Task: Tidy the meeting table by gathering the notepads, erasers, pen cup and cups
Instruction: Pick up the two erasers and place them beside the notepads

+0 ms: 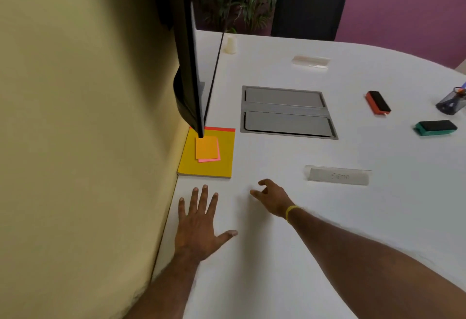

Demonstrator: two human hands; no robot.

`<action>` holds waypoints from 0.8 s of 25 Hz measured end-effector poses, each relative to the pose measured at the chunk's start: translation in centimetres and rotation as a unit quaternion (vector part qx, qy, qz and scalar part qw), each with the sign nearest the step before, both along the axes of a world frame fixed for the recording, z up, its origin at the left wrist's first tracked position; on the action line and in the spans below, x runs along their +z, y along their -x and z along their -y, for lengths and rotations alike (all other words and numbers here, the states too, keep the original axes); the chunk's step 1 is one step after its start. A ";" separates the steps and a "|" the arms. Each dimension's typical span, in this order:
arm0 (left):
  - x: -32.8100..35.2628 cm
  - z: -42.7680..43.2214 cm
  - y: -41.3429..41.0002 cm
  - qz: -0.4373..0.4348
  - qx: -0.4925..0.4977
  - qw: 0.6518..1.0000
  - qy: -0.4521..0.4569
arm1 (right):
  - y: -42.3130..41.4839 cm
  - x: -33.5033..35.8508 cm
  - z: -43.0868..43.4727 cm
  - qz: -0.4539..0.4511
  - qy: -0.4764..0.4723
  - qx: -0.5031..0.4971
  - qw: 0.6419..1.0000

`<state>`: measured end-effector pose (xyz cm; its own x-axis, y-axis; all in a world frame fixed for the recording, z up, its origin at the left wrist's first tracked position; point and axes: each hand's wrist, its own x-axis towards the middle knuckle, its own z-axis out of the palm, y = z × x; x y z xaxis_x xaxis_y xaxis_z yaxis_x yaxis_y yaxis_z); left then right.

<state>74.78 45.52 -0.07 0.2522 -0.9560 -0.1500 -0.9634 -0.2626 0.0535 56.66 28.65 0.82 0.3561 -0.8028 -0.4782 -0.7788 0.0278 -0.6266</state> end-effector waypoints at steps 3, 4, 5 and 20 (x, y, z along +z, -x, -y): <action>1.8 0.9 2.5 0.004 -0.020 1.000 0.006 | 5.8 2.1 -1.7 -0.046 0.021 0.016 0.999; 2.7 1.3 3.9 0.004 -0.029 1.000 0.012 | 8.0 3.0 -2.4 -0.059 0.030 0.015 0.998; 3.5 1.7 5.3 0.004 -0.039 0.999 0.019 | 9.9 3.8 -3.0 -0.073 0.040 0.021 0.996; 14.4 2.6 31.4 0.080 -0.086 0.991 0.059 | 41.3 13.6 -5.6 -0.210 0.202 0.109 0.950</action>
<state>43.43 42.92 14.31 0.0960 -0.9954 -0.0055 -0.9920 -0.0952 -0.0830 15.40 34.24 14.45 0.3814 -0.8799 -0.2833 -0.9221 -0.3406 -0.1834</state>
